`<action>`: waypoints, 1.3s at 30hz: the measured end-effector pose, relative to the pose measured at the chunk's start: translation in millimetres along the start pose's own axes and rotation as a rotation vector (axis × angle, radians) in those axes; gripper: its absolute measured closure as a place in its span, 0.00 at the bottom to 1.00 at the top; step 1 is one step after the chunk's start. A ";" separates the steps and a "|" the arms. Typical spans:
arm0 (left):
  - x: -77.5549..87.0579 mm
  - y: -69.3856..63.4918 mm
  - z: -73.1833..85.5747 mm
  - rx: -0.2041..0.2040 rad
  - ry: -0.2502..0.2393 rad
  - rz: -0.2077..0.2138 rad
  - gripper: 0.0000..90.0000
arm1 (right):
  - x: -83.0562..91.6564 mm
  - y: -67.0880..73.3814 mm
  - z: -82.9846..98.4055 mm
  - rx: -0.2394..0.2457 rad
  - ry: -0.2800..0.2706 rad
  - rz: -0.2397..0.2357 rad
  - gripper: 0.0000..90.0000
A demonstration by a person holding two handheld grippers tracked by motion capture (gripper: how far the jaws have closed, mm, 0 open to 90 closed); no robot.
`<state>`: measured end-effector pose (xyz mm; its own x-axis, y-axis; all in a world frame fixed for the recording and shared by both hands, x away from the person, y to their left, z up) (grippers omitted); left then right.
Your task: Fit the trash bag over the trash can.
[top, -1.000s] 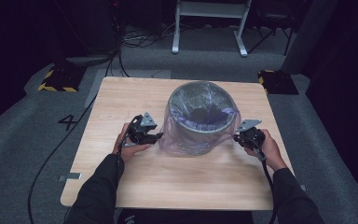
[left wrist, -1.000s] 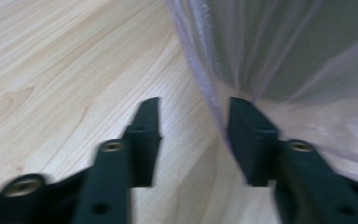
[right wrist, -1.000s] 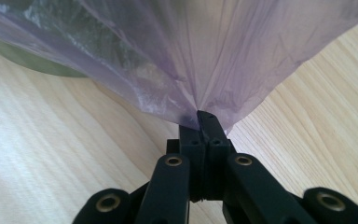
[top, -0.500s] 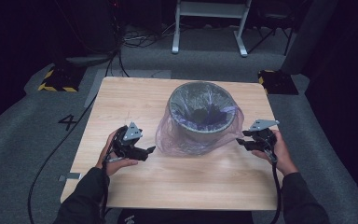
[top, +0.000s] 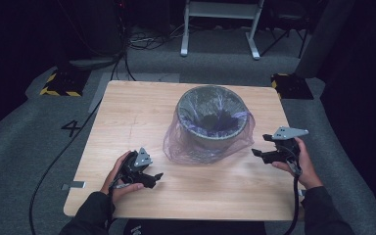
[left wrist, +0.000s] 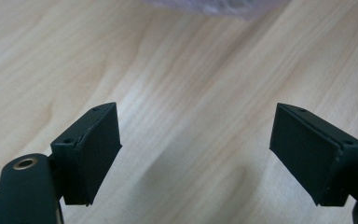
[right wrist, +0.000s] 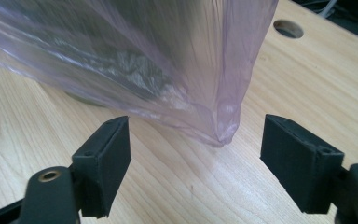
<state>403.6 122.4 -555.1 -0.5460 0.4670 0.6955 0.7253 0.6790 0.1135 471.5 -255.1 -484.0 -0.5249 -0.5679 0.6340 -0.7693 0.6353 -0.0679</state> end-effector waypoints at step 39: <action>-6.3 0.6 20.8 0.054 0.004 0.043 0.15 | 48.2 41.9 -93.1 0.161 -0.175 0.009 0.21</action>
<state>398.7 131.7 -574.2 -0.5129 0.4942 0.7019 0.7244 0.6879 0.0451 447.9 -207.1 -384.6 -0.5767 -0.6534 0.4903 -0.8049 0.5571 -0.2043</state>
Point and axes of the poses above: each handheld gripper's, and its own axes: x roughly backward along the jaws, z roughly out of its underside, y roughly to its left, the point moved 10 cm from there along -x, roughly forward along the jaws, and after that the axes turned 4 degrees about -z, right-handed, at the moved point
